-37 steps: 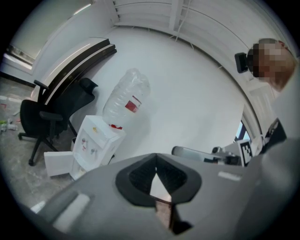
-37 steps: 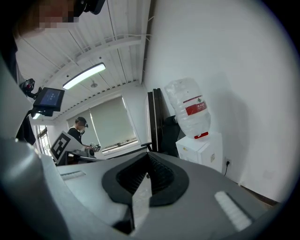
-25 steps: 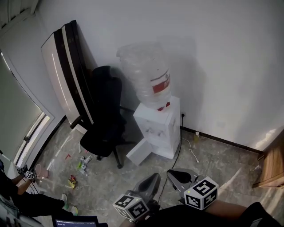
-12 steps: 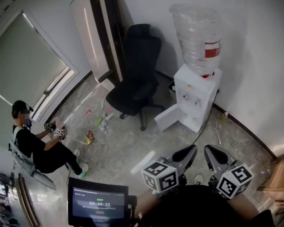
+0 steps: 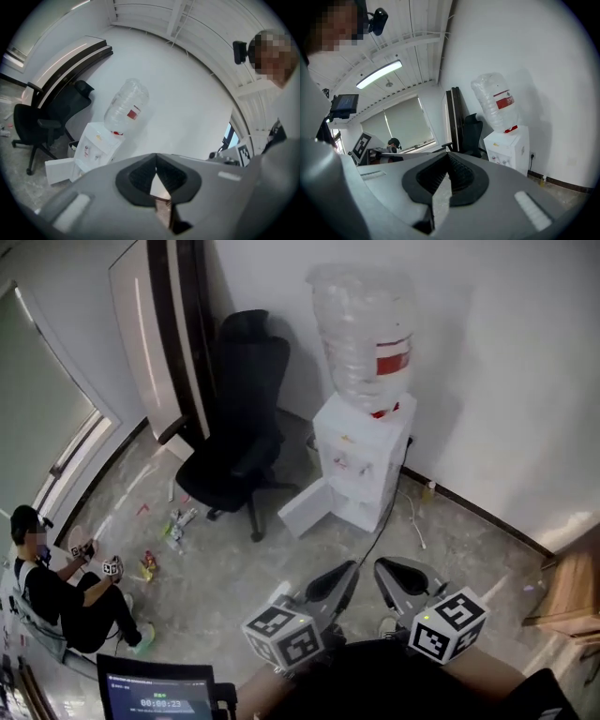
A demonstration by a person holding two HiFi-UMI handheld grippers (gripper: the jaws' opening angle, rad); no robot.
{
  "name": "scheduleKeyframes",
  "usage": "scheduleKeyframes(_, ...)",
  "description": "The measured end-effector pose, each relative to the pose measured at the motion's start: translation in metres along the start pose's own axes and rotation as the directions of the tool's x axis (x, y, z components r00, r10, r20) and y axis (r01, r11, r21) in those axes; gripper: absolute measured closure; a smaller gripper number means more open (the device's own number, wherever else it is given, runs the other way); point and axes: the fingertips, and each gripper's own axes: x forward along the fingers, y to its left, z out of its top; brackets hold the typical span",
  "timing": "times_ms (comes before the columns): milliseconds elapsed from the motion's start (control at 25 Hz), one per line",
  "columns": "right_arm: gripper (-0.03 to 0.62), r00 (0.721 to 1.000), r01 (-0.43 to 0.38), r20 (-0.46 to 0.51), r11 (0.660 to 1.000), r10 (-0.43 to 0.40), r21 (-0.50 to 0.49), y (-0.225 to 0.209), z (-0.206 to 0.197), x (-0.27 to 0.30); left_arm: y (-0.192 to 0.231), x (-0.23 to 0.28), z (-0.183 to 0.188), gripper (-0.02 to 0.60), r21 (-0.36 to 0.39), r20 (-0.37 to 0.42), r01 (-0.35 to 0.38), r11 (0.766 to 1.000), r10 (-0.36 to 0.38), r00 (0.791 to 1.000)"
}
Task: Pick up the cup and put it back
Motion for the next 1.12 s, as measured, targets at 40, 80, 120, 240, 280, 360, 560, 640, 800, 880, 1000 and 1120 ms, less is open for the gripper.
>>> scheduleKeyframes(40, 0.586, 1.0, -0.006, 0.0, 1.0, 0.006, 0.002, -0.001, 0.001, -0.001, 0.0, 0.001, 0.0, 0.578, 0.003, 0.005, -0.01, 1.0, 0.01, 1.0)
scheduleKeyframes(80, 0.586, 1.0, -0.009, -0.003, 1.0, 0.009, 0.007, -0.002, 0.002, -0.003, -0.002, 0.003, 0.0, 0.578, 0.002, 0.005, -0.015, 1.0, 0.015, 1.0)
scheduleKeyframes(120, 0.586, 1.0, -0.008, -0.007, 1.0, 0.008, 0.013, -0.003, 0.003, -0.005, -0.005, 0.005, 0.0, 0.578, 0.001, 0.002, -0.016, 1.0, 0.016, 1.0)
scheduleKeyframes(240, 0.586, 1.0, 0.001, -0.014, 1.0, -0.001, 0.024, -0.008, 0.006, -0.011, -0.012, 0.01, 0.002, 0.578, 0.0, -0.011, -0.017, 1.0, 0.017, 1.0)
scheduleKeyframes(280, 0.586, 1.0, 0.003, -0.012, 1.0, -0.003, 0.025, -0.01, 0.007, -0.011, -0.012, 0.011, 0.002, 0.578, 0.0, -0.011, -0.015, 1.0, 0.015, 1.0)
scheduleKeyframes(360, 0.586, 1.0, 0.004, -0.008, 1.0, -0.003, 0.023, -0.012, 0.009, -0.01, -0.012, 0.013, 0.005, 0.578, 0.006, -0.007, -0.019, 1.0, 0.019, 1.0)
scheduleKeyframes(560, 0.586, 1.0, -0.004, -0.018, 1.0, 0.005, 0.027, -0.012, 0.007, -0.009, -0.015, 0.014, 0.005, 0.578, 0.042, 0.002, -0.014, 0.999, 0.014, 1.0)
scheduleKeyframes(640, 0.586, 1.0, -0.007, -0.022, 1.0, 0.007, 0.03, -0.012, 0.006, -0.01, -0.018, 0.014, 0.005, 0.578, 0.047, -0.003, -0.017, 0.999, 0.018, 1.0)
scheduleKeyframes(800, 0.586, 1.0, -0.023, -0.013, 0.999, 0.024, 0.032, -0.011, 0.007, -0.01, -0.015, 0.014, 0.004, 0.578, 0.038, -0.004, -0.03, 0.999, 0.031, 1.0)
scheduleKeyframes(880, 0.586, 0.999, -0.033, -0.01, 0.999, 0.033, 0.031, -0.011, 0.007, -0.01, -0.015, 0.015, 0.004, 0.578, 0.039, -0.013, -0.04, 0.998, 0.04, 0.999)
scheduleKeyframes(1000, 0.588, 0.999, -0.04, -0.008, 0.999, 0.04, 0.028, -0.011, 0.006, -0.011, -0.016, 0.017, 0.001, 0.578, 0.046, -0.012, -0.029, 0.999, 0.03, 0.999)
scheduleKeyframes(1120, 0.588, 0.999, -0.037, -0.005, 0.999, 0.037, 0.03, -0.01, 0.007, -0.012, -0.019, 0.016, 0.004, 0.578, 0.051, -0.014, -0.034, 0.998, 0.034, 0.999)
